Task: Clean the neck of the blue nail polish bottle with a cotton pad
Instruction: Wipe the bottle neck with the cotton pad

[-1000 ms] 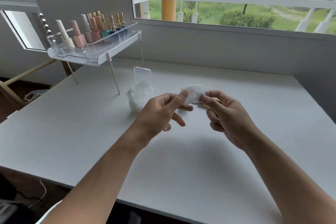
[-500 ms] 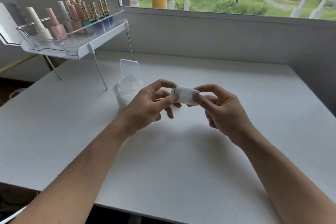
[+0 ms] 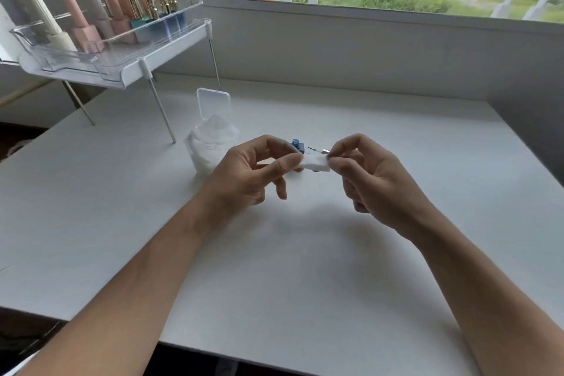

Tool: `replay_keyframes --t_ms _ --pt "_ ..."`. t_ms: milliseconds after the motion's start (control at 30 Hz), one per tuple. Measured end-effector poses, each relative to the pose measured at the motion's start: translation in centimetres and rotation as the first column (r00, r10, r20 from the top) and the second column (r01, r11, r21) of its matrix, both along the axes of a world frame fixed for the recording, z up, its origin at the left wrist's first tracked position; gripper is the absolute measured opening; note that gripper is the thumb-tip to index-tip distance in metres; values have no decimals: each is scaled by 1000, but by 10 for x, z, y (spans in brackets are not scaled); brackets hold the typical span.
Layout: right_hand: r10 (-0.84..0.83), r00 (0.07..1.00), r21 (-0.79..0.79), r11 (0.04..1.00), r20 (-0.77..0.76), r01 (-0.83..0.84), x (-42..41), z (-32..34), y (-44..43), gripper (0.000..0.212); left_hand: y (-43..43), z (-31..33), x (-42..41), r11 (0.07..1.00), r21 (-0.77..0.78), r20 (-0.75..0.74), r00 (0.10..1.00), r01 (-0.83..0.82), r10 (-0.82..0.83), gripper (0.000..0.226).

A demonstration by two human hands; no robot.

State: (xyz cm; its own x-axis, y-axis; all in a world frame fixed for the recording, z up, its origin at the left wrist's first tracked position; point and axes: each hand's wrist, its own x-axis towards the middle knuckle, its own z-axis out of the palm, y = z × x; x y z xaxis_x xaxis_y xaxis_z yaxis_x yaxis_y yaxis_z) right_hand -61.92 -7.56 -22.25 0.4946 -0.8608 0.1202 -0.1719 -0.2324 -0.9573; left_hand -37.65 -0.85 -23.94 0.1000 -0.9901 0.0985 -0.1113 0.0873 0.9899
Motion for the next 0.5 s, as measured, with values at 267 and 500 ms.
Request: replay_keyframes --t_ms 267,500 --pt "-2 1000 89 996 -1 3 13 -2 1 23 -1 -2 -2 996 -90 94 996 1 8 16" --pt "-101 995 34 994 12 101 9 -5 -10 14 -13 -15 -1 972 -98 269 934 -216 234 51"
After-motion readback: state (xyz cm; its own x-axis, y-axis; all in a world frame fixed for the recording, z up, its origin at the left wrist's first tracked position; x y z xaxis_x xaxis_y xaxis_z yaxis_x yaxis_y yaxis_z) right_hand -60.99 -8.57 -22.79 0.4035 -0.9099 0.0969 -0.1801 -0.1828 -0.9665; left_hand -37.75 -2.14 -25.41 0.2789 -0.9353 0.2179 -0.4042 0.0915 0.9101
